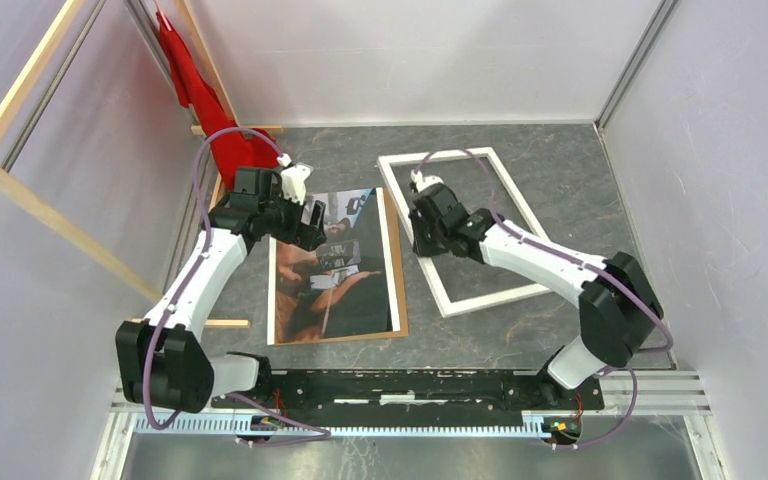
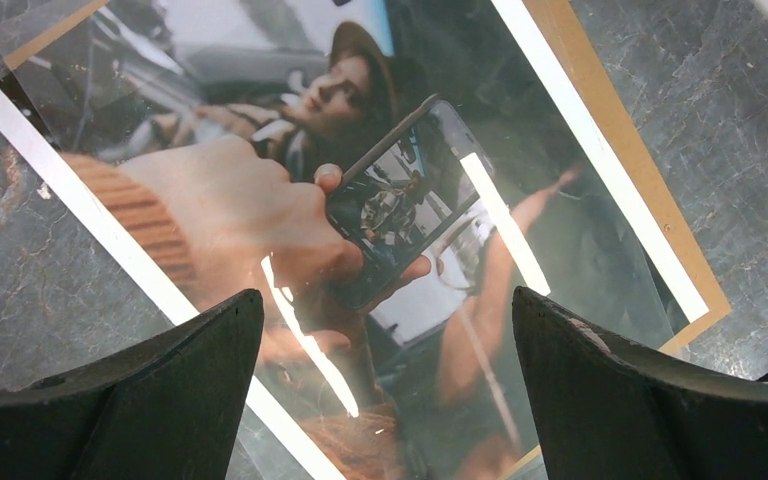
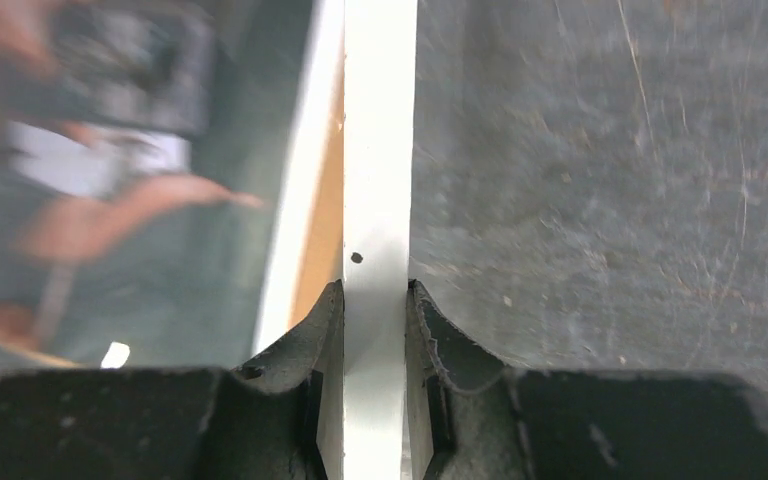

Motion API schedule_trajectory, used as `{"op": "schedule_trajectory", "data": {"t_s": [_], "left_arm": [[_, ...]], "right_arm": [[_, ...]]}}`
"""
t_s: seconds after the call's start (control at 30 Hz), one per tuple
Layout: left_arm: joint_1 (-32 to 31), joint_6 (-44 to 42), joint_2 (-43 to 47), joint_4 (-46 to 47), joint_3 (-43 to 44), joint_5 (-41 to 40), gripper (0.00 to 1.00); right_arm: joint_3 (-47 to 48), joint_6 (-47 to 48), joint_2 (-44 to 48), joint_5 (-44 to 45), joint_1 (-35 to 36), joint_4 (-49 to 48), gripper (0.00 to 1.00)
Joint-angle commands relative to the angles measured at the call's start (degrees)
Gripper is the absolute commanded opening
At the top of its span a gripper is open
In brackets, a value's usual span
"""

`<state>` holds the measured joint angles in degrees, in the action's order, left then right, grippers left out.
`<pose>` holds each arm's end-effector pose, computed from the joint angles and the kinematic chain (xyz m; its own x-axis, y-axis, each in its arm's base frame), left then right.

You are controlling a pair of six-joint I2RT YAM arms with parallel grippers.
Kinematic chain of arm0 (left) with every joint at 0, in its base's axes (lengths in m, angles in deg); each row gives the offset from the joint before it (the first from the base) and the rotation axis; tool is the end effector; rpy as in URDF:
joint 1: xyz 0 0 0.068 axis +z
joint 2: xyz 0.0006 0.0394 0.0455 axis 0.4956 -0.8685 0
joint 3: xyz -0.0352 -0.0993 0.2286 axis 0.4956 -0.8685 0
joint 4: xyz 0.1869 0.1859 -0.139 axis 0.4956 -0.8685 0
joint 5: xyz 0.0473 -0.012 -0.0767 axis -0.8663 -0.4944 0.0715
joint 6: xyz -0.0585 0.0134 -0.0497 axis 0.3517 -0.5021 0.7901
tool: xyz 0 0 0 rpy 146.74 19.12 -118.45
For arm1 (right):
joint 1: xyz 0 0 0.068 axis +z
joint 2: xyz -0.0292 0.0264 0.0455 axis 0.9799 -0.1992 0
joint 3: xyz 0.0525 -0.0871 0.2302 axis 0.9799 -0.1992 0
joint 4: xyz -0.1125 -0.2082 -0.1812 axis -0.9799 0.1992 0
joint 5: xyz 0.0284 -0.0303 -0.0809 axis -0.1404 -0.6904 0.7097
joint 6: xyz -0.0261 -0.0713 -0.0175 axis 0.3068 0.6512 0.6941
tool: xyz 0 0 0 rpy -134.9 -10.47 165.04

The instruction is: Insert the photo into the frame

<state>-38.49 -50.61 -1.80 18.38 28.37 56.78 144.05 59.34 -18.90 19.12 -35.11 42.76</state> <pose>0.3196 -0.0714 0.2305 -0.6605 0.2944 -0.6907 0.4995 0.8591 -0.1115 0.2884 0.2579 0.1634 -0.7848 -0.1538 -0.6003 -0.2966 0.9438 0.1459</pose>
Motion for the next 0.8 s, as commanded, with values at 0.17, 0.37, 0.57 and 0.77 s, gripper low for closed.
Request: {"op": "schedule_trajectory", "data": {"t_s": [0.17, 0.37, 0.57, 0.77], "left_arm": [[-5.5, -0.4, -1.9, 3.8, 3.6, 1.4, 1.0], [-11.2, 4.7, -3.7, 5.8, 8.8, -1.4, 1.0], [-12.7, 13.5, -6.3, 9.5, 15.0, -2.6, 1.0], [-13.3, 18.0, -5.3, 13.3, 14.5, -5.9, 1.0]], "right_arm": [[22.7, -10.1, 5.1, -8.8, -0.5, 5.9, 0.0], [27.4, -16.8, 7.2, -17.0, -3.6, 5.2, 0.0], [18.0, -25.6, 12.8, -24.4, -6.1, -4.5, 0.0], [10.2, -35.7, 15.2, -31.4, -8.1, -17.2, 0.0]]}}
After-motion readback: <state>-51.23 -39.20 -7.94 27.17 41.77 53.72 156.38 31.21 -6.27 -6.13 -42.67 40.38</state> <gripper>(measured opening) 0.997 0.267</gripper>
